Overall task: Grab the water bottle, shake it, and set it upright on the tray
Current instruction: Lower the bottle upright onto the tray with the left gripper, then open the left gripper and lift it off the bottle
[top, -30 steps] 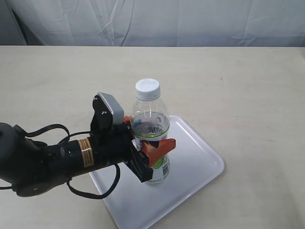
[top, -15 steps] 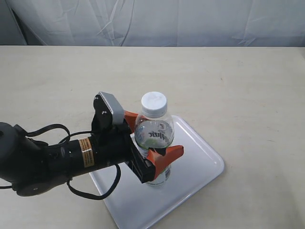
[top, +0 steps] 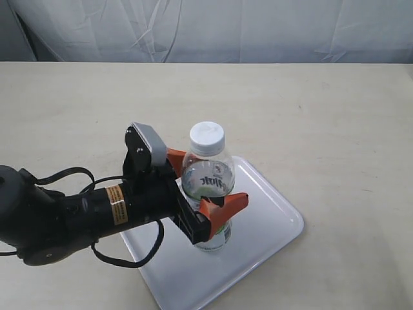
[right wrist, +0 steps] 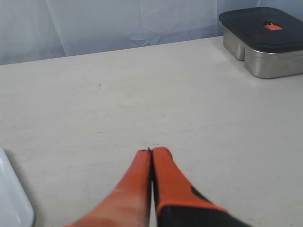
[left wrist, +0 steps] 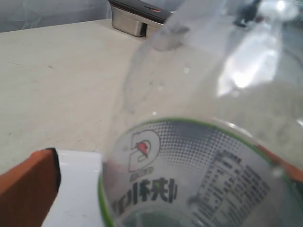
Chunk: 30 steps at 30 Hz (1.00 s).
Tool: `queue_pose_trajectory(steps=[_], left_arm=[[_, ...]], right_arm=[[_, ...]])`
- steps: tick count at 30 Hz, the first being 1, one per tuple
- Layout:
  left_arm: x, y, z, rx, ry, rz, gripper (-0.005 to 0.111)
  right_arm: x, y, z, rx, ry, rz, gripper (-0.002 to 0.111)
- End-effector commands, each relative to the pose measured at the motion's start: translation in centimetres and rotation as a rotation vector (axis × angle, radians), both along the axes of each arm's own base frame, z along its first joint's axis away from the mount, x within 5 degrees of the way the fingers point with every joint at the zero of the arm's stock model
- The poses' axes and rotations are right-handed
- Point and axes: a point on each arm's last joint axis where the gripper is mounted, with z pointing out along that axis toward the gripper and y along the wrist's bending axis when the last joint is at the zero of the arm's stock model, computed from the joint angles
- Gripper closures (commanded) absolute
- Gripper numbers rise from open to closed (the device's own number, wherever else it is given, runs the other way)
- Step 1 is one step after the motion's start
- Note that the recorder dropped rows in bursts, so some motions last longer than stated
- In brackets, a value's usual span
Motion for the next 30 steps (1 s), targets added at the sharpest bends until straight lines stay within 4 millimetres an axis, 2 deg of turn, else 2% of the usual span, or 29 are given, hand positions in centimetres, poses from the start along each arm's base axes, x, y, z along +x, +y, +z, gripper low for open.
queue_pose_trajectory(steps=[1,11,18,30], left_arm=[[0.3,0.1,0.9,-0.032,-0.015,0.029,0.001],[0.0,0.0,1.9,-0.050,-0.049,0.004,0.001],[0.0,0.1,3.8,-0.090,-0.098,0.007,0.001],[-0.2,0.4,5.8,-0.133,-0.152,0.021,0.001]], right_arm=[[0.0,0.0,0.1,0.000,-0.016,-0.004,0.106],[0.0,0.0,0.1,0.000,-0.018,-0.004,0.106],[0.0,0.0,0.1,0.000,-0.018,-0.004,0.106],[0.0,0.0,0.1,0.002,-0.015,-0.004,0.106]])
